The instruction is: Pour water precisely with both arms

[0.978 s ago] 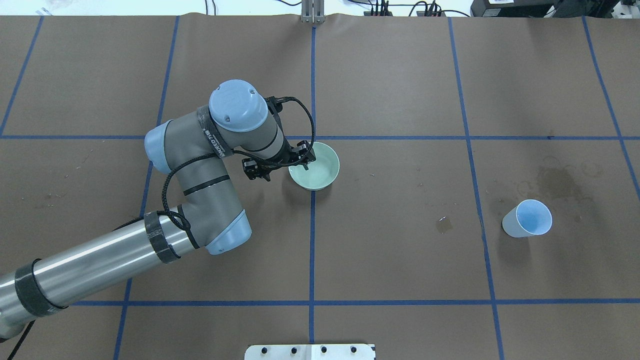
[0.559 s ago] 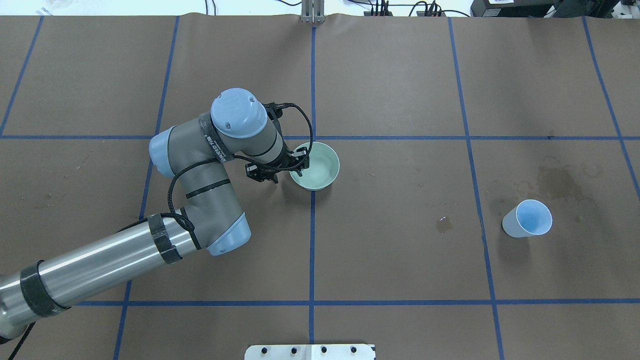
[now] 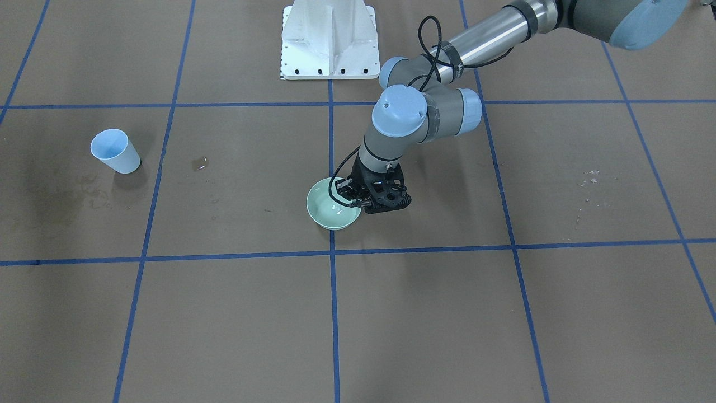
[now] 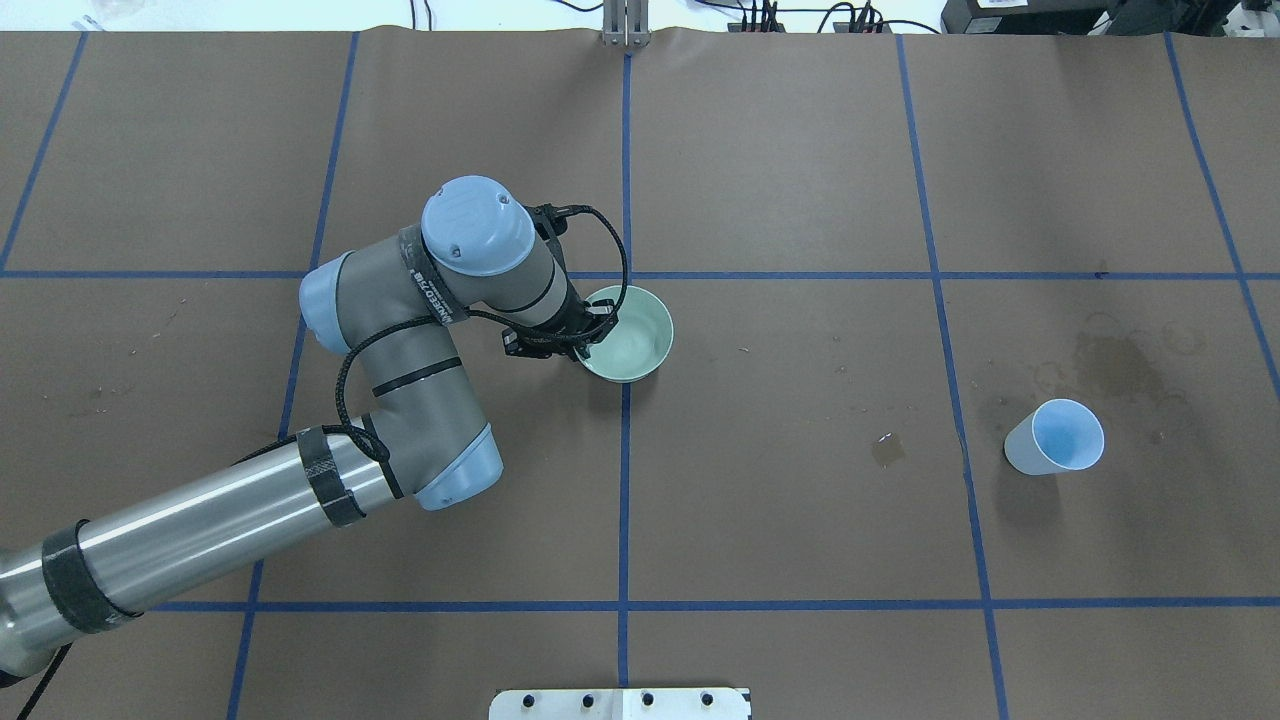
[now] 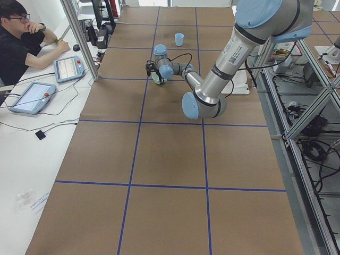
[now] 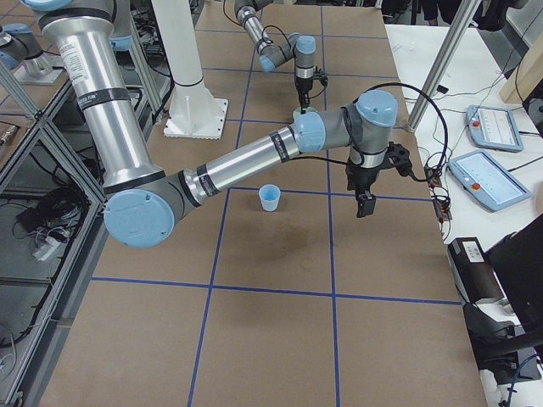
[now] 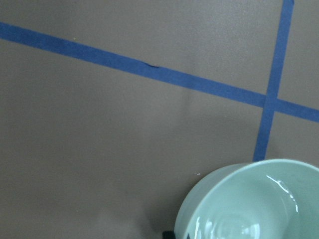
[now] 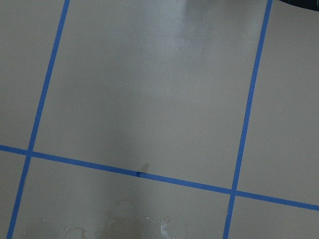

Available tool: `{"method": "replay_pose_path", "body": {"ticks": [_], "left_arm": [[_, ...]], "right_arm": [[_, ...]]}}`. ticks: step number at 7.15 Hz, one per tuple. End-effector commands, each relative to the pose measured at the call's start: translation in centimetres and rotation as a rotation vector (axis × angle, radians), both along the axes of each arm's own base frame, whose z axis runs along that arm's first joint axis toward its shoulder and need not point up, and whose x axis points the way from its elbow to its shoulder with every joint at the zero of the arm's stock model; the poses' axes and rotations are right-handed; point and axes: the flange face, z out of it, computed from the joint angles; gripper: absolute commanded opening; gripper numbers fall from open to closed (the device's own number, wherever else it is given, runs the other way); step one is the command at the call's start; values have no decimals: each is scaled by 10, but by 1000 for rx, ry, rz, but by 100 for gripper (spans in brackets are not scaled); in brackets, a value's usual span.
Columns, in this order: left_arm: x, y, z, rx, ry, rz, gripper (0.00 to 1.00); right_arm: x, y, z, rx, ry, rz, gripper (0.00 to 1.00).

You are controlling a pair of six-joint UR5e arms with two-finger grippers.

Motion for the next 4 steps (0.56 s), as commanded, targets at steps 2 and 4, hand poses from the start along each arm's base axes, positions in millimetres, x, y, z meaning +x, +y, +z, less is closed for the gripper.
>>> {"method": "replay_pose_path", "body": {"ticks": [2,4], "left_arm": [[-91,-49,-39,-27,58,-2,0],[-185,-55,4,68,2,63,0]], "right_arm": [[13,9,16,0,-6,-13,100],[20,14,21,-7,-28,-6,100]]}}
